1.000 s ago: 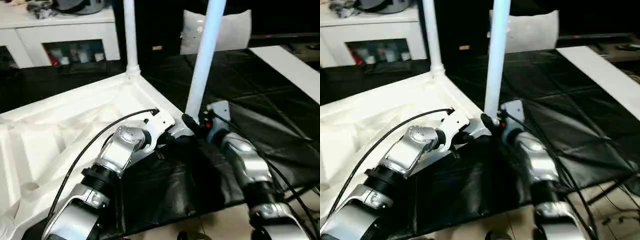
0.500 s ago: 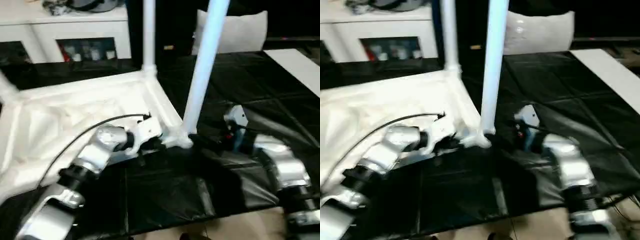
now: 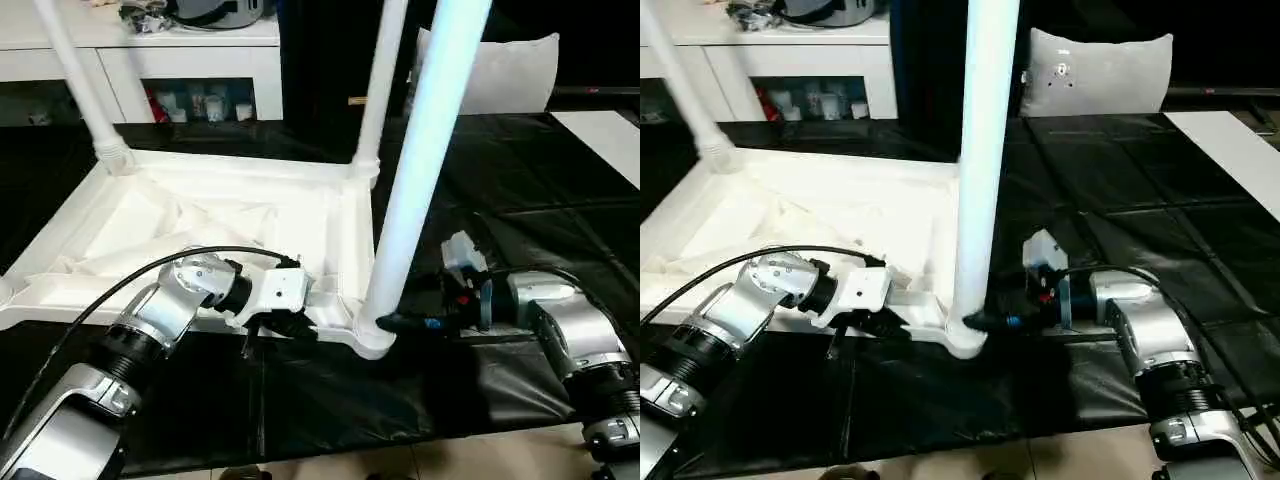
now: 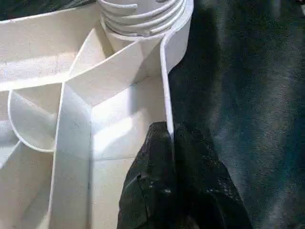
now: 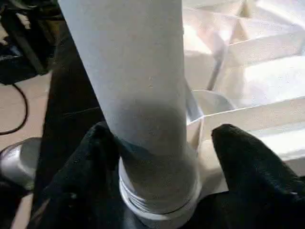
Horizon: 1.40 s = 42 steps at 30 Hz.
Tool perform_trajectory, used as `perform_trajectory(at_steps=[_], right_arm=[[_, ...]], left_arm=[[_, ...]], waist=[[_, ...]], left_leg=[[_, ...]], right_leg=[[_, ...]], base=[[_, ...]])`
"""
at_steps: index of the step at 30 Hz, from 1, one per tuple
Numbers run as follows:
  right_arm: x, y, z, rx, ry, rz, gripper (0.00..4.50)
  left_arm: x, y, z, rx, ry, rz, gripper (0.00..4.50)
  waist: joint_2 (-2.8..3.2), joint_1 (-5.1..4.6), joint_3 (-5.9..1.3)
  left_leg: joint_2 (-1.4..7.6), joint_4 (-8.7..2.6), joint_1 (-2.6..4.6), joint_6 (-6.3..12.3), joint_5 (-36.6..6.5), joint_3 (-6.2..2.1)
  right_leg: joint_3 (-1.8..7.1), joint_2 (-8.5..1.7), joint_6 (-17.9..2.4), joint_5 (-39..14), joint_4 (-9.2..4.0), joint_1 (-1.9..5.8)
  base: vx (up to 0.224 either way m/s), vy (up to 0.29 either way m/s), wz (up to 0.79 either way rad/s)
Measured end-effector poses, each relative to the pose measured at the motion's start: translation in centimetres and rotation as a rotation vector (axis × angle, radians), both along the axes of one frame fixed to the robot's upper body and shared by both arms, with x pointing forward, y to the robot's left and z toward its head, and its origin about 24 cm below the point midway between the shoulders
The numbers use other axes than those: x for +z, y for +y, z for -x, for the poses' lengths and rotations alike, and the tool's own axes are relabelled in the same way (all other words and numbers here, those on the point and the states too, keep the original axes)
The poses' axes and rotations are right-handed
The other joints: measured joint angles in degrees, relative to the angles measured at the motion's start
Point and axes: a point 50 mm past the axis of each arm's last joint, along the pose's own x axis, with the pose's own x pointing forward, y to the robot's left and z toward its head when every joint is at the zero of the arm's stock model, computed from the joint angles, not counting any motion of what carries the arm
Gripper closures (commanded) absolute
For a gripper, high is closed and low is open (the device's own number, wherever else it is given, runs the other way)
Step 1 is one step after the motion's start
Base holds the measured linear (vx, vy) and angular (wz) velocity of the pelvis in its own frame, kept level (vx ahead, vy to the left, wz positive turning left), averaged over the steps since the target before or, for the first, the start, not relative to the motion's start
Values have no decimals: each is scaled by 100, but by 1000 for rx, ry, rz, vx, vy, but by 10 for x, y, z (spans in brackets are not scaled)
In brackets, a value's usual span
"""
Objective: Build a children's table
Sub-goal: Rotate leg to tighten
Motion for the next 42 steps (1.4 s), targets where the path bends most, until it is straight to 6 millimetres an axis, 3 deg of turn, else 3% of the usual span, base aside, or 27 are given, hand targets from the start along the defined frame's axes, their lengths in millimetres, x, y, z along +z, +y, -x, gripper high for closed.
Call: perform_trajectory(at_steps=[12, 19, 24, 27, 30, 31, 35, 37, 39, 40, 41, 42], right_arm=[[-3, 5, 3, 43, 20, -7, 246], [-4, 6, 5, 32, 22, -14, 256], [-7, 12, 7, -62, 39, -46, 256], [-9, 19, 1, -191, 38, -46, 256], [-11, 31, -14, -403, 27, -39, 256], [-11, 34, -21, -484, 25, -30, 256], [-12, 45, -36, -662, 5, 8, 256], [-13, 56, -44, -774, -6, 17, 256], [-14, 58, -46, -820, -9, 15, 256], [-15, 58, -46, -833, -11, 10, 202], [-15, 59, -47, -849, -15, 4, 202], [-15, 60, -48, -854, -17, 3, 189]], left_arm=[[1, 0, -1, -29, 4, -12, 450], [1, 0, -1, -19, 15, -11, 450], [1, 0, -3, 80, 70, 6, 450], [-2, 1, -7, 216, 91, 23, 450], [-5, -5, -14, 397, 97, 55, 450], [-7, -10, -17, 460, 100, 75, 450], [-11, -26, -21, 584, 85, 107, 450], [-12, -32, -25, 666, 47, 110, 450], [-13, -37, -25, 689, 28, 111, 450], [-13, -38, -26, 696, 22, 112, 450], [-13, -40, -26, 706, 14, 114, 450], [-13, -41, -26, 708, 13, 116, 450]], waist=[[-3, 5, -1], [-3, 6, -1], [-2, -35, -2], [-3, -156, -2], [5, -375, -2], [11, -495, -1], [44, -806, 16], [49, -906, 26], [29, -937, 38], [21, -951, 47], [68, -973, 70], [139, -977, 103]], left_leg=[[1, 1, -1, -1, 1, 0], [2, 1, 3, -1, 1, 0], [1, 1, 15, -3, 2, 1], [0, 4, 23, -7, 5, 0], [-1, 36, 25, -8, 5, -14], [-1, 49, 17, -7, 4, -44], [32, 43, 10, -7, 2, -162], [39, 39, 15, -8, 1, -180], [25, 32, 57, -17, -5, -167], [19, 30, 81, -56, -35, -171], [18, 80, 77, -89, -139, -190], [99, 105, 70, -94, -216, -215]], right_leg=[[1, 0, 0, 0, 1, 2], [0, 0, 0, 0, 3, 4], [1, 0, 0, 0, 5, 8], [-3, 0, 4, -3, 0, 11], [-24, -6, 9, -6, -19, 14], [-67, -9, 10, -6, -58, 28], [-286, -17, 9, -7, -269, 140], [-308, -17, -2, -15, -266, 165], [-286, -25, -3, -19, -225, 164], [-321, -45, -1, -21, -226, 136], [-522, -95, 3, -20, -318, 181], [-795, -137, 3, -20, -448, 283]], base=[[0, 0, 0], [0, 0, 0], [0, 0, 0], [0, 0, 0], [0, 0, 0], [0, 0, 0], [0, 0, 0], [0, 0, 0], [0, 0, 0], [0, 0, 0], [0, 0, 0], [113, 38, -22]])
